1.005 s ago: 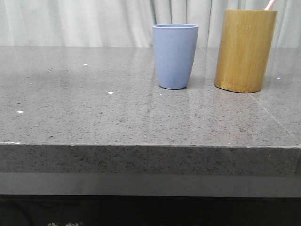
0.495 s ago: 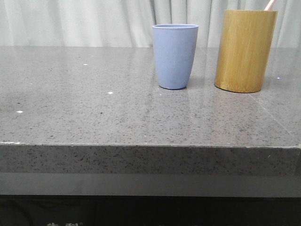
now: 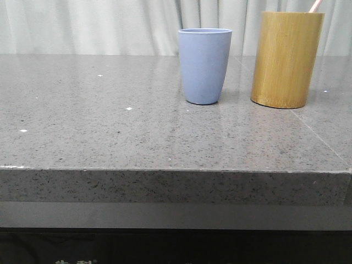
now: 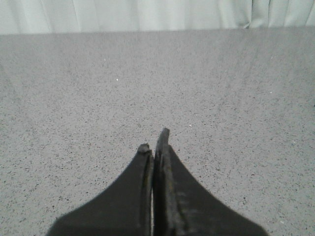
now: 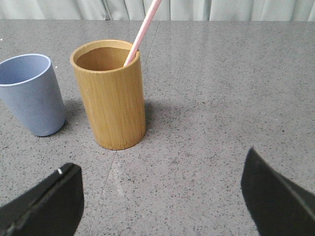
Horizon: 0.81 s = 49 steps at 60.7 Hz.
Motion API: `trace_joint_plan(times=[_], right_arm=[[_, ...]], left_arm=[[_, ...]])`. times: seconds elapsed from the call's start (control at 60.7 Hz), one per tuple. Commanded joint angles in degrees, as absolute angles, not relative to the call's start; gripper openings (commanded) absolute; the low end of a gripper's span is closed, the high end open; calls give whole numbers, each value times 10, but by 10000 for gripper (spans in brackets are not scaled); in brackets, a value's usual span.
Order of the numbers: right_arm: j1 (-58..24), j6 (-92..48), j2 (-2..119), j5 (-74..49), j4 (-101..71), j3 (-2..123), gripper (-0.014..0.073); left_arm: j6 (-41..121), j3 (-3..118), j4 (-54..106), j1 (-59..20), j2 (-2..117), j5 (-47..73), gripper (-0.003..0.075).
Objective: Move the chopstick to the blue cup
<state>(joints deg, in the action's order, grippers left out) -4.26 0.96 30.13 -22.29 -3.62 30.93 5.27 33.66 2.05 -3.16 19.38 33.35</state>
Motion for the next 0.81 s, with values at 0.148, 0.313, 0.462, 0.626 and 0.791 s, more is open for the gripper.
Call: trace_joint_plan(times=[0.148, 0.313, 0.462, 0.626, 0.791], right_arm=[[-44, 6, 306, -173, -88, 330, 656], [-44, 6, 314, -126, -135, 331, 656], [-44, 6, 382, -70, -173, 363, 656], [-44, 6, 521, -33, -205, 454, 656], [-44, 6, 657, 3, -241, 541, 656]], left_arm=[[49, 262, 52, -31, 36, 255, -18], [49, 239, 52, -31, -6, 255, -18], [49, 237, 52, -31, -6, 255, -18], [49, 237, 52, -31, -6, 255, -18], [49, 237, 52, -31, -6, 255, -18]])
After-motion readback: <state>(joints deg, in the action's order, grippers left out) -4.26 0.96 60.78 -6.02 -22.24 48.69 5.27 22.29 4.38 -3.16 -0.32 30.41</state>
